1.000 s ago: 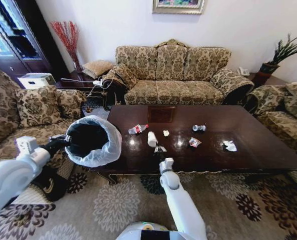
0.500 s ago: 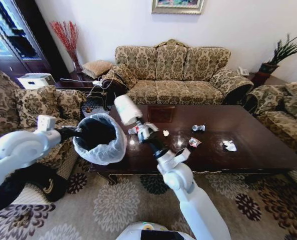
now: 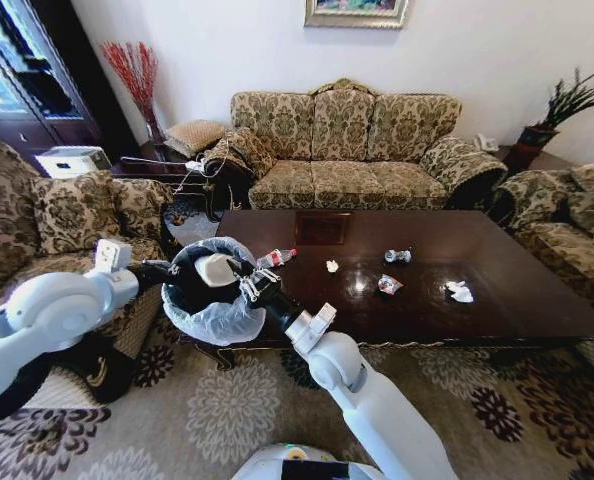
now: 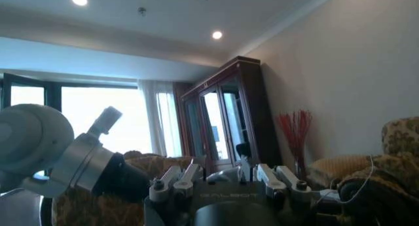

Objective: Move to the front of the table and place the trash on the table into the trash bin.

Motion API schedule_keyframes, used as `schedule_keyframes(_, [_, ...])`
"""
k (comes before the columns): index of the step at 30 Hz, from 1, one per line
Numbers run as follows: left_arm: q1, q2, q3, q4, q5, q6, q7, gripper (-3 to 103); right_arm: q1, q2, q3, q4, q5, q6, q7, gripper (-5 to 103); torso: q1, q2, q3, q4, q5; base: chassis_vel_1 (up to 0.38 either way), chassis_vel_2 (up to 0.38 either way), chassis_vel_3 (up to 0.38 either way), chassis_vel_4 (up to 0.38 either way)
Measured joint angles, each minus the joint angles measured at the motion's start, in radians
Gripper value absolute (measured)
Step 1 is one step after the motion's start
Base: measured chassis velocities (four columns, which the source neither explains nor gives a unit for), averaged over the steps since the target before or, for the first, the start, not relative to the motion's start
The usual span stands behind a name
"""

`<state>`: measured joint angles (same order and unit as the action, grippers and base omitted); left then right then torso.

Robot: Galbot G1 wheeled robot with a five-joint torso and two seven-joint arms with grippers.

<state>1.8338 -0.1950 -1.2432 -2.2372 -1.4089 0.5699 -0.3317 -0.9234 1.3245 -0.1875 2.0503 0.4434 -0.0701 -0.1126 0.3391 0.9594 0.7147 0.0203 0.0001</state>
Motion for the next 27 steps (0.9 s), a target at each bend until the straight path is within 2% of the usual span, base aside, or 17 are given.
schedule_keyframes(1, [0.001, -0.004, -0.001, 0.0, 0.0, 0.0, 0.0, 0, 0.0, 0.0, 0.0, 0.005, 0.004, 0.003, 0.0, 33, 0.0, 0.0, 0.0, -0.0001, 0.0, 0.0, 0.0, 0.0, 0.0])
schedule_keyframes(3, [0.003, -0.017, -0.001, 0.01, 0.002, 0.0, 0.0, 0, -0.011, 0.005, 0.014, 0.028, 0.032, 0.021, 0.002, 44, 0.0, 0.0, 0.0, -0.0001, 0.0, 0.0, 0.0, 0.0, 0.0])
schedule_keyframes(4, [0.003, -0.017, -0.001, 0.01, 0.002, 0.0, 0.0, 0, -0.011, 0.005, 0.014, 0.028, 0.032, 0.021, 0.002, 44, 0.0, 0.0, 0.0, -0.0001, 0.0, 0.0, 0.0, 0.0, 0.0])
schedule_keyframes(7, [0.002, -0.049, 0.0, 0.081, 0.039, -0.013, 0.001, 0, -0.054, 0.012, 0.111, 0.07, 0.019, -0.014, 0.034, 60, 0.0, 0.0, 0.0, -0.0001, -0.0002, 0.0, 0.0, 0.0, 0.0])
schedule_keyframes(8, [0.002, -0.049, 0.0, 0.081, 0.039, -0.013, 0.001, 0, -0.054, 0.012, 0.111, 0.07, 0.019, -0.014, 0.034, 60, 0.0, 0.0, 0.0, -0.0001, -0.0002, 0.0, 0.0, 0.0, 0.0])
schedule_keyframes(9, [-0.004, -0.072, 0.0, 0.128, 0.055, -0.026, 0.0, 0, -0.082, 0.011, 0.175, 0.07, 0.004, -0.017, 0.065, 65, 0.0, 0.0, 0.0, 0.0001, 0.0, 0.0, 0.0, 0.0, 0.0])
schedule_keyframes(11, [-0.012, -0.109, -0.001, 0.165, 0.065, -0.042, 0.004, 0, -0.114, 0.0, 0.236, 0.049, 0.018, -0.022, 0.132, 77, 0.0, 0.0, 0.0, 0.0, -0.0003, 0.0, 0.0, 0.0, 0.0])
schedule_keyframes(12, [-0.012, -0.109, -0.001, 0.165, 0.065, -0.042, 0.004, 0, -0.114, 0.0, 0.236, 0.049, 0.018, -0.022, 0.132, 77, 0.0, 0.0, 0.0, 0.0, -0.0003, 0.0, 0.0, 0.0, 0.0])
schedule_keyframes(13, [-0.015, -0.13, -0.005, 0.17, 0.067, -0.048, 0.005, 0, -0.124, -0.006, 0.256, 0.029, 0.033, -0.038, 0.163, 82, 0.0, 0.0, 0.0, 0.0, -0.0003, 0.0, 0.0, 0.0, 0.0])
schedule_keyframes(14, [-0.018, -0.154, -0.01, 0.169, 0.068, -0.053, 0.007, 0, -0.131, -0.012, 0.27, 0.002, 0.051, -0.054, 0.191, 82, 0.0, 0.0, 0.0, -0.0001, -0.0001, 0.0, 0.0, 0.0, 0.0])
schedule_keyframes(15, [-0.018, -0.179, -0.015, 0.156, 0.07, -0.058, 0.007, 0, -0.134, -0.018, 0.279, -0.043, 0.08, -0.062, 0.221, 92, 0.0, 0.0, 0.0, 0.0, -0.0002, 0.0, 0.0, 0.0, 0.0])
schedule_keyframes(16, [-0.018, -0.179, -0.015, 0.156, 0.07, -0.058, 0.007, 0, -0.134, -0.018, 0.279, -0.043, 0.08, -0.062, 0.221, 92, 0.0, 0.0, 0.0, 0.0, -0.0002, 0.0, 0.0, 0.0, 0.0])
schedule_keyframes(17, [-0.018, -0.202, -0.017, 0.137, 0.075, -0.062, 0.01, 0, -0.131, -0.017, 0.28, -0.083, 0.104, -0.065, 0.238, 97, 0.0, 0.0, 0.0, 0.0, 0.0002, 0.0, 0.0, 0.0, 0.0])
schedule_keyframes(22, [-0.005, -0.256, -0.025, 0.063, 0.088, -0.065, 0.017, 0, -0.081, 0.031, 0.257, -0.221, 0.11, -0.072, 0.263, 100, 0.0, 0.0, 0.0, -0.0001, 0.0001, 0.0, 0.0, 0.0, 0.0])
schedule_keyframes(27, [0.006, -0.27, -0.042, 0.022, 0.088, -0.065, 0.017, 0, -0.023, 0.09, 0.222, -0.32, 0.099, -0.063, 0.273, 100, 0.0, 0.0, 0.0, 0.0001, 0.0001, -0.036, 0.032, 0.032, -0.013])
